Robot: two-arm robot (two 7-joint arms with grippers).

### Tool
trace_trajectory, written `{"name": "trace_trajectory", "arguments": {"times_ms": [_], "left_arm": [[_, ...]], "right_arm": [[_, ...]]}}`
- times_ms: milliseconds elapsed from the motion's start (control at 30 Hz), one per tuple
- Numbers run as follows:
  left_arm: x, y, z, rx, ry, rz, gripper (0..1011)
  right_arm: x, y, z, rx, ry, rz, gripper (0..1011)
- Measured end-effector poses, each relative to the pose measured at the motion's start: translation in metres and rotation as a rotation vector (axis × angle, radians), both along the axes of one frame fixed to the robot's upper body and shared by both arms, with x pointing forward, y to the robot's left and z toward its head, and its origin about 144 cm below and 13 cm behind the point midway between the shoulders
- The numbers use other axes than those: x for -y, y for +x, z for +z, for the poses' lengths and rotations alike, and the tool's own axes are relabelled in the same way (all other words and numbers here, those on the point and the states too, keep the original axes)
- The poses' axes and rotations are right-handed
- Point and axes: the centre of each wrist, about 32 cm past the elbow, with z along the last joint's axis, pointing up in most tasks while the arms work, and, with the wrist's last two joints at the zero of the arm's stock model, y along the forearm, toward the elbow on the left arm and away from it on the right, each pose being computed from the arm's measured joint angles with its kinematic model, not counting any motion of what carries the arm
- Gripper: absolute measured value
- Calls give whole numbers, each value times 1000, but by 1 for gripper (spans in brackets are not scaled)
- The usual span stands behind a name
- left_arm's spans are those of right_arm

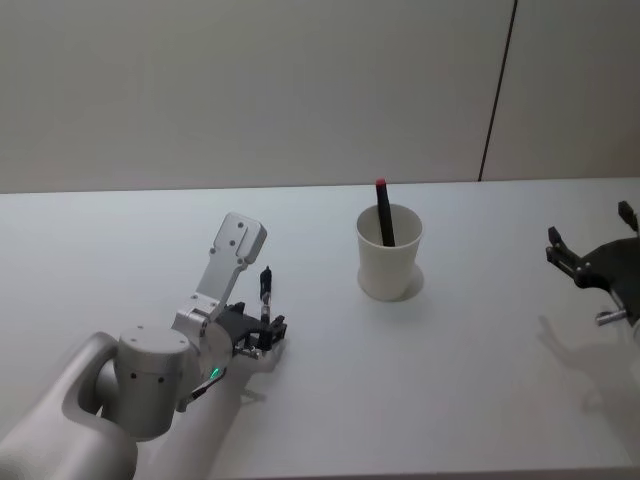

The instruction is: Place the pen into the pen holder.

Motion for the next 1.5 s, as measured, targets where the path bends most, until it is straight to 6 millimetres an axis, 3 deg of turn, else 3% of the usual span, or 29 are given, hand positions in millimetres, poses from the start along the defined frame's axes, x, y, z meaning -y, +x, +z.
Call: {"name": "trace_trajectory", "arguments": {"times_ms": [633,1500], "left_arm": [[0,3,-4,-18,1,-4,137],[-2,-5,-2,48,11,24,122]], "right_arm": [[0,0,0,0,0,0,1001],[0,0,0,0,0,0,1001]]}}
